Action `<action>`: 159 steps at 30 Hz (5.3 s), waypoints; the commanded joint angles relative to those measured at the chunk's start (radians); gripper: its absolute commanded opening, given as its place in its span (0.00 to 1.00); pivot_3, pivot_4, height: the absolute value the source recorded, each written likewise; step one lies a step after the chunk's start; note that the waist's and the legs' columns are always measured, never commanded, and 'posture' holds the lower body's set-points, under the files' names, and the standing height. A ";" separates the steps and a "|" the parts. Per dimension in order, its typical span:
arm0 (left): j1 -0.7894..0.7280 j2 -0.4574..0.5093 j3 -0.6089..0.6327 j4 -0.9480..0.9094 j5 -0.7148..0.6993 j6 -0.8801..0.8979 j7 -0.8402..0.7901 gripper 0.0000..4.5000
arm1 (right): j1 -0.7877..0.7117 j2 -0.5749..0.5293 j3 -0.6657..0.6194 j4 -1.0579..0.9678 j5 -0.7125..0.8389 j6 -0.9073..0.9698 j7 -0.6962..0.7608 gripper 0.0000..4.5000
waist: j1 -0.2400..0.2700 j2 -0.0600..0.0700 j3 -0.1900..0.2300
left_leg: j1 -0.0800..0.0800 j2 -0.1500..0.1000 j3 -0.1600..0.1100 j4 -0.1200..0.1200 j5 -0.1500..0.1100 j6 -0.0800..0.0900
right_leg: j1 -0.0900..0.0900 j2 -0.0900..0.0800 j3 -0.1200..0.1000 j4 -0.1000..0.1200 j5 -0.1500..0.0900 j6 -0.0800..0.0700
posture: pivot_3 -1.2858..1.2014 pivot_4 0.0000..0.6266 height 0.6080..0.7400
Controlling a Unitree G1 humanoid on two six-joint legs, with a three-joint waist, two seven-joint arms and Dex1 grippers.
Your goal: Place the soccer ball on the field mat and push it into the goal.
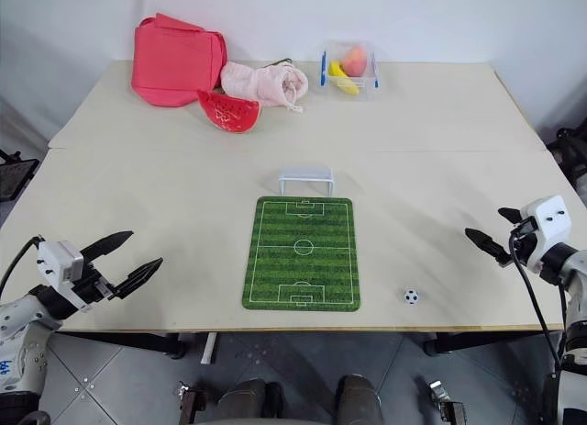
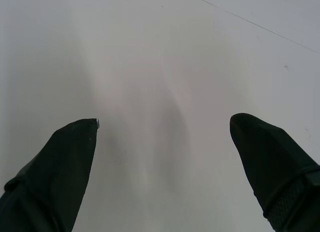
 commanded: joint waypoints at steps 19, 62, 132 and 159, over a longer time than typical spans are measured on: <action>-0.118 0.027 -0.074 -0.082 -0.055 0.163 -0.057 1.00 | 0.182 -0.103 0.005 -0.595 0.128 0.378 0.164 0.99 | 0.005 0.000 0.000 | 0.000 0.000 -0.001 0.000 0.000 0.000 | 0.000 0.000 0.000 0.000 0.000 0.000 | 0.52 0.24 1.00; 0.020 0.068 -0.135 -0.320 -0.117 0.305 -0.203 1.00 | 0.234 -0.041 0.316 -0.648 0.016 0.185 0.423 0.39 | 0.026 -0.004 0.002 | 0.000 0.000 -0.002 0.002 0.000 0.000 | 0.001 0.000 -0.001 -0.001 0.000 0.000 | 0.52 0.24 1.00; -0.133 -0.029 -0.310 -0.104 -0.026 0.040 -0.293 1.00 | 0.057 0.344 0.696 -1.032 -0.064 0.469 0.116 0.19 | 0.024 -0.004 0.002 | -0.015 0.001 -0.004 0.014 -0.002 0.001 | -0.010 0.003 -0.002 0.006 0.000 0.001 | 0.52 0.24 1.00; -0.177 -0.046 -0.319 -0.072 -0.024 0.040 -0.279 1.00 | 0.008 0.330 0.637 -1.146 0.008 0.506 0.154 0.60 | 0.024 -0.004 0.002 | -0.015 0.001 -0.004 0.015 -0.002 0.001 | -0.010 0.003 -0.002 0.006 0.000 0.001 | 0.52 0.24 1.00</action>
